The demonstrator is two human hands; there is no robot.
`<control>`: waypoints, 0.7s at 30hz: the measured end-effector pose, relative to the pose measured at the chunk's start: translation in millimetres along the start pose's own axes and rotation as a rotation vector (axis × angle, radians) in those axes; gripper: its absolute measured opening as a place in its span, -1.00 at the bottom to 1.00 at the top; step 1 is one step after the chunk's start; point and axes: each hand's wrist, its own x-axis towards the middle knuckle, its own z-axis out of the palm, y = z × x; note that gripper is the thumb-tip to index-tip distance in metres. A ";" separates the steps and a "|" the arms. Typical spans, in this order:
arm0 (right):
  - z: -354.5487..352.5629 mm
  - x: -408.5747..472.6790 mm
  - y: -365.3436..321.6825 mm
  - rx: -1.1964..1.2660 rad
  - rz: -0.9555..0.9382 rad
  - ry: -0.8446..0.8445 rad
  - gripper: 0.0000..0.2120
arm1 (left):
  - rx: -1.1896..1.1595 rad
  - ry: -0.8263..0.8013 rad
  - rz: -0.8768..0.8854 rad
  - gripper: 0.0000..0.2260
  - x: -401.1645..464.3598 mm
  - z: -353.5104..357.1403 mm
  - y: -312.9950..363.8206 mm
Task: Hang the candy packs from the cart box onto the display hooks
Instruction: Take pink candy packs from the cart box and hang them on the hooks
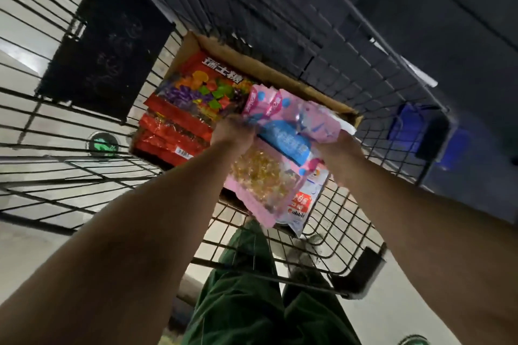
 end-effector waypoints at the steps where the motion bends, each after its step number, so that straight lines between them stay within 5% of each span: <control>1: -7.2 2.9 3.9 0.059 0.008 -0.018 -0.55 | -0.049 -0.006 -0.023 -0.65 8.6 1.4 1.9; 6: -38.0 14.2 27.1 0.258 0.147 0.065 -0.66 | -0.154 0.011 -0.051 -0.45 31.9 20.1 13.7; 10: -33.5 11.4 39.9 0.389 0.155 0.120 -0.57 | -0.043 0.016 -0.092 -0.33 39.4 37.1 18.2; 14: -27.8 1.8 44.5 0.383 0.171 0.104 -0.71 | 0.060 0.002 -0.084 -0.20 42.7 38.9 14.9; 18: -29.5 -7.8 46.3 0.427 0.177 0.097 -0.69 | 0.045 -0.069 -0.048 -0.48 40.7 32.3 10.5; 21: -32.9 -13.1 48.4 0.445 0.196 0.124 -0.70 | 0.091 -0.025 0.000 -0.46 26.7 30.1 14.5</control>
